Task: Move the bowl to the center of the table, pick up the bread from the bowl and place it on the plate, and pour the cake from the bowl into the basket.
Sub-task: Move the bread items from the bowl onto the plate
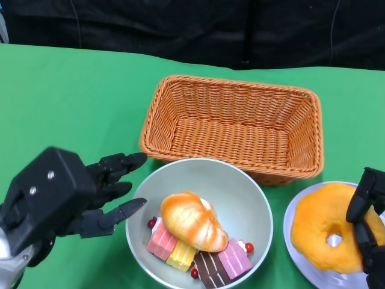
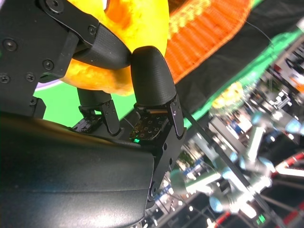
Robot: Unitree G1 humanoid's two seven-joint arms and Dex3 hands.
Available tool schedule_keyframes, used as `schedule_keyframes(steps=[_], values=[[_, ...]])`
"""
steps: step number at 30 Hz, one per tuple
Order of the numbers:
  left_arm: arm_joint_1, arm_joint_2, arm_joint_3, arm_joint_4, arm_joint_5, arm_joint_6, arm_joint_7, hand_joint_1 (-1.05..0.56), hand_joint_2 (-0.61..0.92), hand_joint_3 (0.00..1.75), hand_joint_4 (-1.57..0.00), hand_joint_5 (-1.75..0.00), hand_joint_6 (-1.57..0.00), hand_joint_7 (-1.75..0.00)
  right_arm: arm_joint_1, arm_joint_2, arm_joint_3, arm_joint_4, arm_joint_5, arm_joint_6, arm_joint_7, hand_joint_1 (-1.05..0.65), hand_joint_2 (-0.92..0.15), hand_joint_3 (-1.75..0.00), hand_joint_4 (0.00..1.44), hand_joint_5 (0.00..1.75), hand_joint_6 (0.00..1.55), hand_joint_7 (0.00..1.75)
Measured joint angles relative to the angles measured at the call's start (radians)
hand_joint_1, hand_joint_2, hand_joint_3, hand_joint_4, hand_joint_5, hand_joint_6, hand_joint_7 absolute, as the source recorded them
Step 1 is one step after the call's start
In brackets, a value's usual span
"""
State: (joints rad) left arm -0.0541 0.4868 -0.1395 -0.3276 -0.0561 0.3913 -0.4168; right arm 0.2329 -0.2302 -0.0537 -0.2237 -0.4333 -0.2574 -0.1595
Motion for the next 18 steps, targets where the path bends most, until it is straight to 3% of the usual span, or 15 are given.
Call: schedule_keyframes(steps=[2,4,6,7,9,10,11,12,13,18], values=[[0.013,0.008,0.0,0.006,0.041,-0.098,0.0,-0.56,0.92,0.46,-0.21,-0.31,-0.23,-0.04,-0.001,-0.001,0.001,0.007,-0.002,0.042,0.021,0.07,-0.21,-1.56,0.86,1.7,0.84,1.28],[0.031,0.017,0.006,0.005,0.073,-0.177,0.0,-0.54,0.92,0.43,-0.19,-0.33,-0.23,-0.04,-0.002,-0.001,0.002,0.0,-0.003,0.11,0.053,0.04,-0.3,-1.41,0.75,1.53,0.81,1.05],[0.055,0.024,0.021,0.004,0.094,-0.241,0.0,-0.51,0.92,0.41,-0.15,-0.34,-0.23,-0.04,-0.001,0.0,0.006,-0.026,-0.02,0.203,0.094,-0.07,-0.45,-1.04,0.59,1.08,0.67,0.65],[0.065,0.028,0.028,0.004,0.099,-0.271,-0.001,-0.5,0.92,0.41,-0.15,-0.34,-0.23,-0.04,-0.001,-0.001,0.012,-0.043,-0.035,0.244,0.114,-0.1,-0.5,-0.94,0.56,0.98,0.66,0.54],[0.084,0.036,0.041,0.0,0.112,-0.332,-0.002,-0.49,0.92,0.39,-0.14,-0.36,-0.23,-0.04,-0.001,-0.025,0.034,-0.097,-0.078,0.35,0.207,-0.31,-0.81,-0.42,0.2,0.72,0.37,0.21],[0.091,0.04,0.048,-0.003,0.115,-0.356,-0.004,-0.48,0.92,0.38,-0.14,-0.37,-0.23,-0.04,-0.002,-0.047,0.045,-0.125,-0.1,0.405,0.261,-0.35,-0.87,-0.33,0.14,0.67,0.33,0.16],[0.096,0.043,0.055,-0.003,0.117,-0.372,-0.006,-0.48,0.92,0.38,-0.14,-0.37,-0.23,-0.04,-0.002,-0.063,0.052,-0.147,-0.115,0.448,0.3,-0.37,-0.89,-0.29,0.11,0.65,0.3,0.13],[0.101,0.048,0.061,0.0,0.128,-0.401,-0.006,-0.45,0.92,0.35,-0.14,-0.39,-0.25,-0.04,-0.006,-0.079,0.062,-0.165,-0.135,0.485,0.337,-0.55,-0.91,-0.27,0.04,0.39,0.18,0.07],[0.106,0.058,0.062,0.007,0.143,-0.46,-0.006,-0.43,0.92,0.32,-0.14,-0.4,-0.26,-0.04,-0.009,-0.099,0.073,-0.177,-0.165,0.512,0.374,-0.63,-0.92,-0.27,0.02,0.29,0.14,0.05],[0.11,0.1,0.076,0.064,0.223,-0.744,-0.004,-0.4,0.92,0.22,-0.13,-0.44,-0.31,-0.06,-0.018,-0.189,0.125,-0.209,-0.328,0.563,0.444,-0.8,-0.92,-0.31,0.0,0.15,0.1,0.02]])
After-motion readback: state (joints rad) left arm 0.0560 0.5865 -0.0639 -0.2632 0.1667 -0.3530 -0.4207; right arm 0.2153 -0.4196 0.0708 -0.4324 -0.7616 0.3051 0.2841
